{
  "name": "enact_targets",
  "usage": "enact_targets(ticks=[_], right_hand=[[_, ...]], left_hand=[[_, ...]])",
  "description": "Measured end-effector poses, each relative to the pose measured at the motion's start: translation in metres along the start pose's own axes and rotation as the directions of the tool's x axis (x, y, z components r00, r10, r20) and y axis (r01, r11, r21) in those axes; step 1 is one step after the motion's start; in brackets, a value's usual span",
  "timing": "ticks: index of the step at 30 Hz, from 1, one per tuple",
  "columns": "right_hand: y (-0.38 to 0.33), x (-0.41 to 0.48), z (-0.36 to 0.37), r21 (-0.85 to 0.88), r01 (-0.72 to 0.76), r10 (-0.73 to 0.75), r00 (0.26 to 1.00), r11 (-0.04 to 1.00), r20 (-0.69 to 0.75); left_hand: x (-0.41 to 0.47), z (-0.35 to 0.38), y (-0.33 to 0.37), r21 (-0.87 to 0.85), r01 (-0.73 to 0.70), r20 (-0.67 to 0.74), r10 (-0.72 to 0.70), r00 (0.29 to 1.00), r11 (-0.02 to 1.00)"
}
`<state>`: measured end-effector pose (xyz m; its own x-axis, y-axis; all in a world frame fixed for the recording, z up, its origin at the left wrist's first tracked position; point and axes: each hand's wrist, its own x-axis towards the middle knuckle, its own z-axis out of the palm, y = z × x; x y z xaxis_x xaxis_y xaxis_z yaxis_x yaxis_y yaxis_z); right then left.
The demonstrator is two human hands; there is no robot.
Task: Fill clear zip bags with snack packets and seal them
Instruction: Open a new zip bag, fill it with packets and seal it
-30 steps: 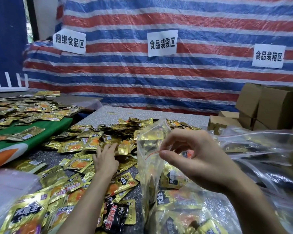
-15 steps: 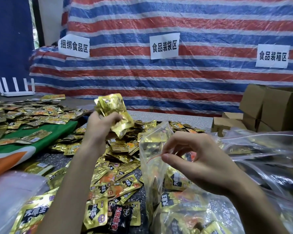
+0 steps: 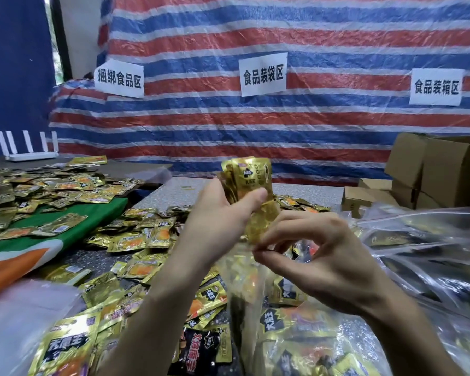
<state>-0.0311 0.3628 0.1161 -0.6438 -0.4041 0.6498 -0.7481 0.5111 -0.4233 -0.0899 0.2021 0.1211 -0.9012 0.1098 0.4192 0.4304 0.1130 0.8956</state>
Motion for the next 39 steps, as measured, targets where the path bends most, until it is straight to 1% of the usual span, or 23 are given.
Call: enact_targets(ticks=[2,4,7,10,14,16,18,20,21,22,23,25,27,28,30,32,34,36,39], right_hand=[[0.002,0.001,0.001,0.003,-0.014,0.014,1.000,1.000,-0.018],[0.003,0.002,0.003,0.008,-0.028,0.028,1.000,1.000,-0.015],[0.004,0.002,0.006,0.018,-0.015,0.015,1.000,1.000,-0.011],[0.005,0.003,0.007,0.035,-0.015,0.016,1.000,0.999,-0.007],[0.007,0.002,0.008,0.045,-0.026,0.026,1.000,0.999,-0.014],[0.008,0.001,0.007,0.032,-0.032,0.033,0.999,0.999,-0.020],[0.007,0.001,0.005,0.022,-0.034,0.035,0.999,0.999,-0.042],[0.006,0.000,0.002,0.018,-0.033,0.034,0.995,0.999,-0.098],[0.006,0.000,0.001,0.002,-0.033,0.033,0.992,0.999,-0.123],[0.006,0.000,0.000,-0.016,-0.039,0.037,0.990,0.999,-0.137],[0.006,0.000,0.001,-0.025,-0.055,0.050,0.987,0.998,-0.151],[0.007,0.000,0.004,-0.019,-0.103,0.098,0.975,0.994,-0.200],[0.006,0.001,0.010,-0.015,-0.146,0.137,0.954,0.989,-0.265],[0.005,0.001,0.013,-0.030,-0.162,0.146,0.945,0.986,-0.291],[0.000,0.002,0.018,-0.081,-0.176,0.141,0.934,0.981,-0.329],[-0.006,0.001,0.019,-0.113,-0.175,0.126,0.929,0.978,-0.349],[-0.012,0.000,0.016,-0.141,-0.186,0.137,0.943,0.972,-0.304],[-0.014,-0.002,0.007,-0.194,-0.228,0.193,0.964,0.954,-0.184],[-0.008,-0.006,-0.011,-0.310,-0.273,0.284,0.959,0.911,-0.009]], left_hand=[[0.003,0.002,-0.008,0.181,0.015,-0.076,-0.001,0.997,0.983],[0.003,0.000,-0.011,0.244,0.033,-0.069,-0.016,0.997,0.969],[0.003,-0.001,-0.010,0.273,0.023,0.022,-0.031,0.999,0.962],[0.002,-0.001,-0.009,0.281,0.036,0.162,-0.085,0.983,0.959],[0.002,-0.003,-0.007,0.352,0.003,0.193,-0.076,0.978,0.936],[0.004,-0.007,-0.004,0.275,-0.009,0.188,-0.044,0.981,0.961],[0.006,-0.015,-0.001,0.131,-0.005,0.158,-0.016,0.987,0.991],[0.008,-0.024,0.002,0.024,-0.006,0.128,0.002,0.992,1.000],[0.008,-0.029,0.003,0.002,-0.006,0.121,0.006,0.993,1.000],[0.007,-0.034,0.005,0.024,-0.012,0.123,0.009,0.992,1.000],[0.006,-0.040,0.006,0.092,-0.032,0.144,0.019,0.989,0.995],[0.003,-0.052,0.011,0.272,-0.117,0.265,0.043,0.963,0.955],[-0.003,-0.060,0.014,0.429,-0.246,0.400,0.062,0.915,0.869],[-0.007,-0.061,0.016,0.489,-0.303,0.441,0.068,0.895,0.818],[-0.012,-0.058,0.016,0.543,-0.379,0.475,0.099,0.874,0.749],[-0.014,-0.055,0.017,0.550,-0.416,0.482,0.132,0.866,0.724],[-0.012,-0.060,0.016,0.549,-0.443,0.489,0.158,0.858,0.709],[-0.009,-0.069,0.015,0.537,-0.461,0.503,0.170,0.847,0.706],[-0.004,-0.083,0.010,0.532,-0.412,0.490,0.127,0.862,0.740]])
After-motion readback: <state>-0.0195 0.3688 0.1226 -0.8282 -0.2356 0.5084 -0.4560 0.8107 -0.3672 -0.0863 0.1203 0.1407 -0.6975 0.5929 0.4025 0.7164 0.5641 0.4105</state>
